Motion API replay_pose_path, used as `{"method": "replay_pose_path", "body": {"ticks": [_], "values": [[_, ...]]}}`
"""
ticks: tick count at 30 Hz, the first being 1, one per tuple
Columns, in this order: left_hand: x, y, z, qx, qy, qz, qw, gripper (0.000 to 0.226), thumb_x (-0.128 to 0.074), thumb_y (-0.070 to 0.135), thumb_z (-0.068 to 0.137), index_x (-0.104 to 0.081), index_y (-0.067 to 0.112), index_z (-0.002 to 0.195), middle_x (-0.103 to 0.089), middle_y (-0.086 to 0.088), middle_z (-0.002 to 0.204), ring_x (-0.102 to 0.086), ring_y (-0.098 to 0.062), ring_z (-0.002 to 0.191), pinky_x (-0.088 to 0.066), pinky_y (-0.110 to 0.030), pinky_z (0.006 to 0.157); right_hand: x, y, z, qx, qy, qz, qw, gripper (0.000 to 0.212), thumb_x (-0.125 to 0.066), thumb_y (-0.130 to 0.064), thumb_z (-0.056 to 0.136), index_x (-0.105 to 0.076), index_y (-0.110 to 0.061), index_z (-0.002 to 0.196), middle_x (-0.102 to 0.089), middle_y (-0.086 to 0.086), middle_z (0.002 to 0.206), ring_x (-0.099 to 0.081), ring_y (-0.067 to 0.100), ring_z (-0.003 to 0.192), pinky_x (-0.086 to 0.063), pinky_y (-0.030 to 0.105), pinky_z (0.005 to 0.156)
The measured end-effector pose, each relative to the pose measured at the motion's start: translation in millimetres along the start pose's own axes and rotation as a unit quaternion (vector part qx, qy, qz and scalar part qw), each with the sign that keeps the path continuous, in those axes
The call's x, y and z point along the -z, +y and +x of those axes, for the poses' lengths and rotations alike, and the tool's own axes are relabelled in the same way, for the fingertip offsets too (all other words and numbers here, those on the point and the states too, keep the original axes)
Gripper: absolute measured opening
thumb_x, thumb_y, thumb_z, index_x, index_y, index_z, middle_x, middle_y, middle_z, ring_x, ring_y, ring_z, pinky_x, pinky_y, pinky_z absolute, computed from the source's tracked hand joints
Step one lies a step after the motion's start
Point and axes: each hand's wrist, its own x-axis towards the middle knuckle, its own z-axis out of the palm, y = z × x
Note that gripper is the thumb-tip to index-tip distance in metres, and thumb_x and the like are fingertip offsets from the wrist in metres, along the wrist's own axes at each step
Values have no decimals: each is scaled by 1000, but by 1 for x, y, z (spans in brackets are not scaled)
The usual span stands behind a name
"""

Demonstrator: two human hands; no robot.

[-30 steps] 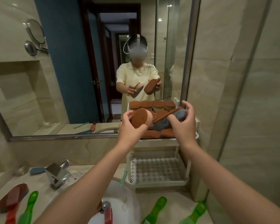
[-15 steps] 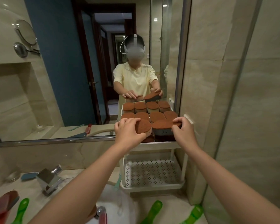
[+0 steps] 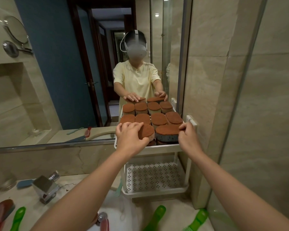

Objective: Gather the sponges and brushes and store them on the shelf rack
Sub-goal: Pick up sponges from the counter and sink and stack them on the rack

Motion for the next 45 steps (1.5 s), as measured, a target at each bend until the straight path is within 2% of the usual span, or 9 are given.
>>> {"method": "replay_pose_path", "body": {"ticks": [7,13,18,22,26,30,37,43,45], "values": [[2,1,-6,0,-20,16,1000,62,-45,50,77,-51,33,136,-48,14,140,-31,-14,129,-6,-44,117,-1,0,0,3,-15,-18,1000,21,-39,-4,87,-47,-22,94,-51,0,105,-50,13,88,-48,39,80],[-2,1,-17,13,-8,5,1000,53,-52,39,83,-51,35,136,-43,7,129,-30,-16,127,-15,-37,113,-3,4,-4,37,6,-60,997,27,-42,-1,88,-52,-21,102,-35,-3,129,-40,11,114,-35,25,92],[1,-2,-23,3,-7,-24,1000,51,-53,34,86,-49,35,137,-45,9,128,-33,-13,126,-23,-36,113,-5,-1,-14,48,14,-68,996,34,-45,0,84,-54,-21,109,-34,1,138,-37,19,127,-36,34,104],[7,-3,-32,15,3,-64,998,56,-54,32,86,-42,33,141,-45,10,132,-32,-12,129,-21,-39,116,-14,-16,-29,104,49,-72,991,42,-47,-1,82,-54,-23,116,-36,1,142,-23,19,139,-23,47,117],[20,-11,-46,35,56,-129,989,52,-55,28,85,-47,34,136,-47,13,129,-37,-9,126,-29,-37,110,-34,-39,-47,177,34,-29,983,47,-46,3,81,-56,-22,119,-45,-3,139,-22,15,142,-14,36,119],[35,-26,-63,65,99,-171,978,46,-56,27,85,-51,34,130,-49,15,127,-43,-6,121,-37,-38,105,-61,-63,-66,217,-38,23,975,53,-48,1,83,-55,-25,129,-45,-10,139,-29,6,137,-23,29,115],[58,-76,-105,117,137,-173,968,44,-56,25,86,-50,40,126,-46,22,125,-39,4,118,-31,-31,105,-120,-98,-100,248,-125,93,956,49,-49,2,82,-57,-23,124,-52,-12,125,-47,8,124,-40,37,107],[78,-134,-145,177,151,-167,958,47,-53,26,83,-47,43,126,-42,26,122,-45,-1,116,-42,-39,103,-185,-116,-130,256,-186,103,943,48,-49,-3,81,-56,-30,120,-52,-14,122,-49,-6,108,-42,17,92],[84,-156,-159,201,154,-161,954,47,-52,27,82,-47,42,126,-44,23,124,-46,-3,116,-44,-41,101,-210,-121,-141,250,-214,107,938,47,-49,-3,81,-57,-30,119,-52,-14,121,-49,-5,109,-41,18,93]]}}
